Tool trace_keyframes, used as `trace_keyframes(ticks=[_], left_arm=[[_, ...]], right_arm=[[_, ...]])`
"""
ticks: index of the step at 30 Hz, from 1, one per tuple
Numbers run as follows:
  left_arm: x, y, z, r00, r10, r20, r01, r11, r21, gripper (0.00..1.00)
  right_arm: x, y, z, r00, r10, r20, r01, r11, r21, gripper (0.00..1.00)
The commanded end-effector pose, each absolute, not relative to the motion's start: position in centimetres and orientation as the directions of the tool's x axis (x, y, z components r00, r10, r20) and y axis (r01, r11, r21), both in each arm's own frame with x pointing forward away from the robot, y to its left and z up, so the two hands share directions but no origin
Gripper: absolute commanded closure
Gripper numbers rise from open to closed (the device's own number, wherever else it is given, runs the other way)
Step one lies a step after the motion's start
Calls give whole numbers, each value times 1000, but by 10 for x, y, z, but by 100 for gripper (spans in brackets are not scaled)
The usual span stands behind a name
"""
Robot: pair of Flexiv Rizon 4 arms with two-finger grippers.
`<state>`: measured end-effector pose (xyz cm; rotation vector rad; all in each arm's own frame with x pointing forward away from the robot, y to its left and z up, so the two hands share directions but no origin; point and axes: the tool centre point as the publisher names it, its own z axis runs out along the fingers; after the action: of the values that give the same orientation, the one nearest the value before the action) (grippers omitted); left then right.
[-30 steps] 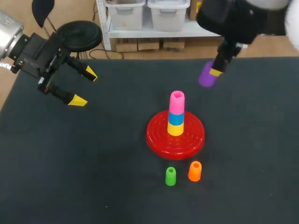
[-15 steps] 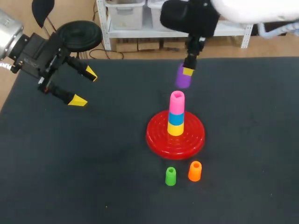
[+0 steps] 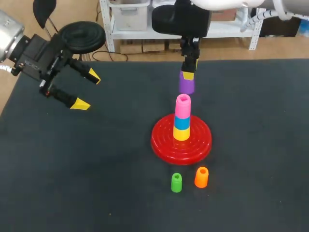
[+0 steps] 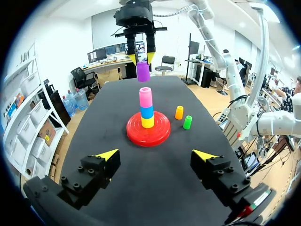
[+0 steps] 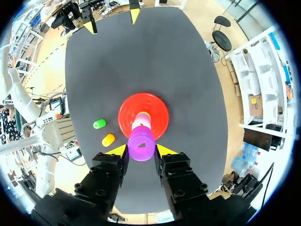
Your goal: Pick up and stack the cylinders on the red base in this order: pink,purple,orange,green
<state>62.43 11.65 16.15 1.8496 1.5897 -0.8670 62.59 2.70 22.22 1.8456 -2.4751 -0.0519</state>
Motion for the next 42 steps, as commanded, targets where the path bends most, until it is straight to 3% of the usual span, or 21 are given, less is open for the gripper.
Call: trace_keyframes(ticks=[1, 42], left_arm=[[624, 117, 161, 96, 635, -766, 988, -152, -2, 0], [624, 117, 161, 96, 635, -766, 988, -152, -2, 0]], right_arm=[[617, 21, 216, -293, -956, -6, -956, 293, 29, 100], [619, 28, 193, -284, -958, -28, -958, 284, 32, 100]])
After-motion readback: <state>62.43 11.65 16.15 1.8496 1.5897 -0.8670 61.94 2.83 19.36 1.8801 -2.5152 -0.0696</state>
